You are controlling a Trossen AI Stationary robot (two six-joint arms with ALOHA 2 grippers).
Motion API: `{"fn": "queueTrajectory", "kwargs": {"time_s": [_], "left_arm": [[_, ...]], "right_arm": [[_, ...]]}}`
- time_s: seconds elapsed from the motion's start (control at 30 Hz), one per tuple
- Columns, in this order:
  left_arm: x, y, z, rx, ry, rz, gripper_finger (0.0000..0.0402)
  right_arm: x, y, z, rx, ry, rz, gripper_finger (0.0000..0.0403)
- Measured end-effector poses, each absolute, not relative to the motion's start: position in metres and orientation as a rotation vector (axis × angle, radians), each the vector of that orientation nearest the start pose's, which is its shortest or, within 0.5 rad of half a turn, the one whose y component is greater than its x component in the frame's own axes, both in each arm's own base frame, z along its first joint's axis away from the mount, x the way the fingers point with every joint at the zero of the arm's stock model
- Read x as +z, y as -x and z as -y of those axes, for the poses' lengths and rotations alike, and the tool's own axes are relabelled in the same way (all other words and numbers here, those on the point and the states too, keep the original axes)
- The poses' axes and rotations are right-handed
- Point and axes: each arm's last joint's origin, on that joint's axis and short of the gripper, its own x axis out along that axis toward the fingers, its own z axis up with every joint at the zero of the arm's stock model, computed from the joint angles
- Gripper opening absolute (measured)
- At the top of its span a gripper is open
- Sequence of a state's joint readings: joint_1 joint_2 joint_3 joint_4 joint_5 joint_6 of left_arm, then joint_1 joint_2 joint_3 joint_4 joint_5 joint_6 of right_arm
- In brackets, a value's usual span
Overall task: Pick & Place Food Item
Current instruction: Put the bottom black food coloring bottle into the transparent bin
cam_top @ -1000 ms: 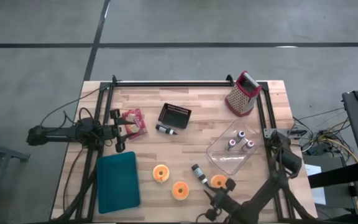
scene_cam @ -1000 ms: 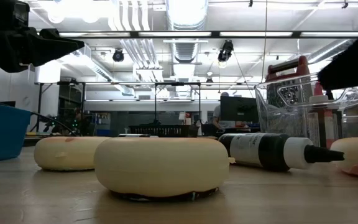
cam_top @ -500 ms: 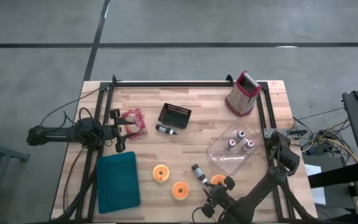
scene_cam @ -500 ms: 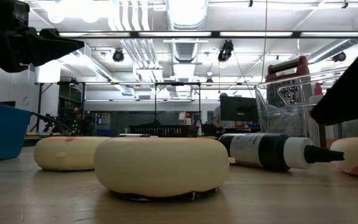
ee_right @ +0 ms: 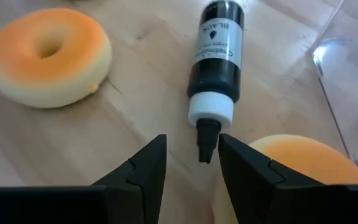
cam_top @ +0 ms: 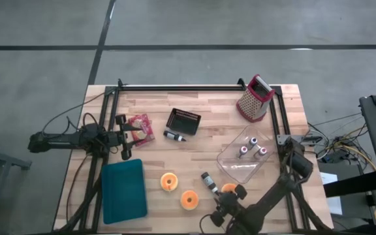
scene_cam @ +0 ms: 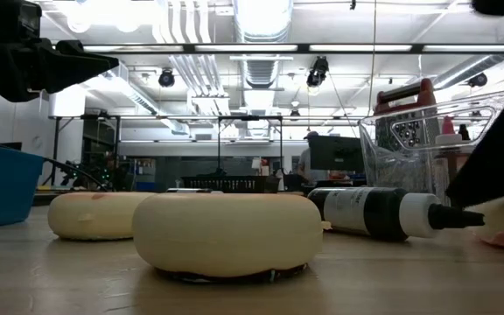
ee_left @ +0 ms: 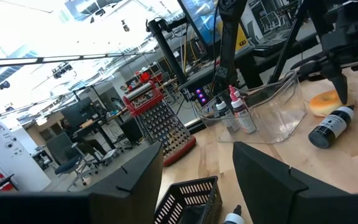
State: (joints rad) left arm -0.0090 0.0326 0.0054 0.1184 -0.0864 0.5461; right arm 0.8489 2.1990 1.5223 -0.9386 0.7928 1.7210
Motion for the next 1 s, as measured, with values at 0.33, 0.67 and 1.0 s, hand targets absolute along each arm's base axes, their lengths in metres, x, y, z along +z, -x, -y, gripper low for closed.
{"fn": "queueTrajectory", "kwargs": {"time_s": [0.33, 0.67, 1.0], "left_arm": [[0.1742, -0.0989, -0.0016, 0.1, -0.541, 0.068, 0.02], [0.1742, -0.0989, -0.0016, 0.1, -0.541, 0.068, 0.02], [0.1742, -0.0989, -0.0016, 0.1, -0.541, 0.068, 0.02]], "right_arm": [[0.1216, -0.2835, -0.2812, -0.784, -0.396, -0.746, 0.0148], [0.1214, -0.2844, -0.2778, -0.821, -0.436, -0.758, 0.0145], [0.1209, -0.2867, -0.2751, -0.831, -0.449, -0.784, 0.0101]]}}
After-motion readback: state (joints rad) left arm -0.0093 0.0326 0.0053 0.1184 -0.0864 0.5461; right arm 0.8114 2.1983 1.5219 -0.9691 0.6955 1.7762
